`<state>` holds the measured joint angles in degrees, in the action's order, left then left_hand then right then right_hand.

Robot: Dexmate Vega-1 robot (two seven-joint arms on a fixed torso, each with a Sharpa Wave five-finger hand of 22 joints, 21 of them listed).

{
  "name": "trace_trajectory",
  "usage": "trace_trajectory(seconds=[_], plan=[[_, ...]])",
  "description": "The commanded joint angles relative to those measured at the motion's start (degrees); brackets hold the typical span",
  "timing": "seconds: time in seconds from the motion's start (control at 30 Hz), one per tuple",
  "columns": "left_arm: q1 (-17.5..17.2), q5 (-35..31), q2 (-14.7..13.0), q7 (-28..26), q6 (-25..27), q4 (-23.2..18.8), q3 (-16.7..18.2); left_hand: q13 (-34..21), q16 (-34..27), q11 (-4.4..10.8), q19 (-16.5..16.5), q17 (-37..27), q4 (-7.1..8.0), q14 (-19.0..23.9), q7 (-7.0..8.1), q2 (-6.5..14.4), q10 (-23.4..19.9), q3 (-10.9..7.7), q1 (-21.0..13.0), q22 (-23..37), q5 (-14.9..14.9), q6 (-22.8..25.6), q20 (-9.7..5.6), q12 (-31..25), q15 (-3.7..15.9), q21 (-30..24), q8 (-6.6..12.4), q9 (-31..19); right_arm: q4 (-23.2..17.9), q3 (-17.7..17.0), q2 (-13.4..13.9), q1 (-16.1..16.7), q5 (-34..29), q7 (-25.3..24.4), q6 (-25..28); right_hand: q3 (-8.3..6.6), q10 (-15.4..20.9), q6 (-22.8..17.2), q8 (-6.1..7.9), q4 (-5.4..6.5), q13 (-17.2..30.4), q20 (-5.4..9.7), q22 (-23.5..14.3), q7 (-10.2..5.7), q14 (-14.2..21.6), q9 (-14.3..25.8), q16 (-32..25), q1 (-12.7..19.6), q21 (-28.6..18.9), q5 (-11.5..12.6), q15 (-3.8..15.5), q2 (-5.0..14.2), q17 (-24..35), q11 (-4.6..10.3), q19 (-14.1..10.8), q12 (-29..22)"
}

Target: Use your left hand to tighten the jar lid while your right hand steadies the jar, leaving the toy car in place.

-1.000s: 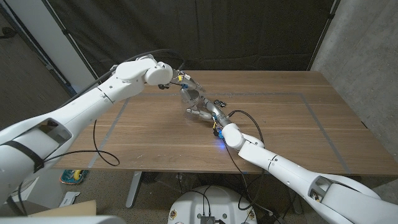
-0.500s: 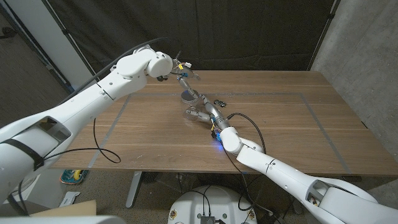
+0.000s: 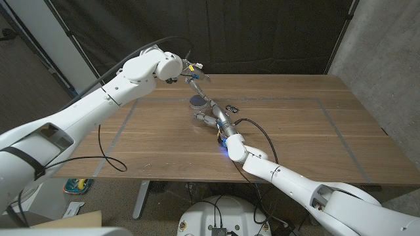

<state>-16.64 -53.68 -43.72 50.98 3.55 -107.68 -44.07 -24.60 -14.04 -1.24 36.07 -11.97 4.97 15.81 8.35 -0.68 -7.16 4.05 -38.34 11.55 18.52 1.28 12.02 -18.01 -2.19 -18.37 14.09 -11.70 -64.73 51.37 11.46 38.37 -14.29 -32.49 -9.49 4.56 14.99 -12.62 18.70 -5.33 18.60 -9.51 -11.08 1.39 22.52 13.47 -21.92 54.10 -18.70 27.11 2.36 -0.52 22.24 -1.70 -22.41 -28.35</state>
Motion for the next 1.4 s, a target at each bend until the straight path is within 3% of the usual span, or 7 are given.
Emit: trace_trajectory(seconds=[0.03,0.2,0.27,0.43,0.67,1.07,1.4], plan=[[1.7,0.4,1.2,2.8,-0.3,1.4,-1.3,-0.4,-1.8,0.61,8.8,-0.3,-1.52,7.9,0.91,0.9,-6.2,-0.60,-3.2,-0.2,-1.5,6.6,-2.70,-2.7,2.73,-2.9,1.40,0.0,6.2,1.4,-3.0,-2.1,-2.8,-7.0,-3.6,-0.45,4.8,-5.2,2.13,-1.14,0.7,3.15,-0.1,-0.73,5.5,0.2,-1.5,2.9,-1.7,1.2,5.07,1.21,1.3,1.91,-4.9,-2.8],[2.7,0.5,2.6,6.6,1.1,1.3,-2.5,-0.6,-5.6,1.18,20.7,-1.1,-1.19,21.6,-1.45,1.1,-15.2,0.33,-2.3,-0.6,-3.8,11.8,-7.93,-6.6,6.91,-6.6,1.81,-0.1,5.4,1.4,-2.7,-2.3,-2.5,-5.8,-2.3,-0.70,5.2,-5.5,2.18,-1.46,0.8,2.89,-0.1,-0.67,5.7,0.1,-1.2,3.8,-1.4,1.4,5.16,1.47,1.5,2.19,-4.3,-3.1],[3.6,-0.7,3.1,10.1,1.9,0.9,-3.6,-0.7,-5.7,0.82,22.7,-1.2,-0.98,22.5,-2.00,0.6,-15.7,0.81,-1.7,-0.7,-4.1,12.4,-8.45,-6.8,7.21,-7.2,1.79,-0.2,5.7,1.4,-2.8,-2.4,-2.3,-5.7,-2.5,-0.66,4.5,-5.1,1.94,-1.45,0.9,2.49,-0.1,-0.49,5.3,0.0,-0.8,3.8,-1.2,1.5,4.86,1.48,1.7,2.29,-3.9,-2.9],[3.8,-1.8,3.5,12.4,2.7,0.8,-4.6,-0.4,-1.2,-0.99,19.7,-1.0,-0.44,13.7,0.02,0.1,-8.3,2.03,-0.5,-1.4,-5.4,7.7,-5.15,-2.9,2.29,-4.0,-1.10,-0.2,6.2,1.3,-2.8,-2.8,-1.7,-5.2,-2.9,-0.57,4.2,-4.8,1.77,-1.32,0.9,1.62,-0.1,-0.45,5.0,0.0,-0.5,3.7,-1.0,1.6,4.67,1.52,1.8,1.96,-3.4,-2.9],[3.0,-5.9,3.3,11.4,2.6,0.8,-6.2,-0.3,-1.7,-2.33,22.1,-0.7,-0.58,15.8,-0.72,0.5,-8.8,1.93,-0.8,-1.5,-5.7,7.6,-5.19,-2.6,2.18,-4.2,-1.21,-0.4,7.4,1.3,-3.3,-3.2,-1.1,-5.3,-3.5,-0.46,4.1,-4.7,1.67,-1.13,1.0,1.28,0.0,-0.37,4.8,0.0,-0.2,3.5,-0.9,1.6,4.68,1.62,2.1,1.75,-3.4,-3.0],[1.2,-13.0,4.1,7.1,1.8,3.0,-8.0,-0.5,-3.9,-1.65,26.8,-0.5,-1.88,23.5,-2.21,2.2,-14.8,0.73,-3.7,-1.6,-6.1,12.6,-8.71,-4.2,5.40,-3.7,0.31,-0.5,6.5,1.2,-2.6,-3.0,-0.8,-4.9,-3.3,-0.38,4.1,-4.7,1.57,-0.98,1.1,1.10,0.0,-0.18,5.0,0.0,0.1,3.5,-0.9,1.7,4.61,1.81,2.4,1.48,-3.5,-3.1],[0.4,-11.2,2.8,0.6,-3.7,4.9,-6.8,-1.3,-4.7,1.95,28.0,-2.2,-7.73,29.0,-3.30,7.1,-18.9,-5.03,-14.7,-1.5,-6.1,21.3,-13.27,-6.2,9.99,-1.7,2.57,-0.7,5.2,0.7,-1.8,-2.6,-0.7,-4.5,-2.8,-0.30,4.3,-4.9,1.62,-0.91,1.2,1.22,0.0,-0.12,5.3,0.0,0.3,3.5,-0.9,1.7,4.85,1.90,2.6,1.44,-3.8,-3.4]])
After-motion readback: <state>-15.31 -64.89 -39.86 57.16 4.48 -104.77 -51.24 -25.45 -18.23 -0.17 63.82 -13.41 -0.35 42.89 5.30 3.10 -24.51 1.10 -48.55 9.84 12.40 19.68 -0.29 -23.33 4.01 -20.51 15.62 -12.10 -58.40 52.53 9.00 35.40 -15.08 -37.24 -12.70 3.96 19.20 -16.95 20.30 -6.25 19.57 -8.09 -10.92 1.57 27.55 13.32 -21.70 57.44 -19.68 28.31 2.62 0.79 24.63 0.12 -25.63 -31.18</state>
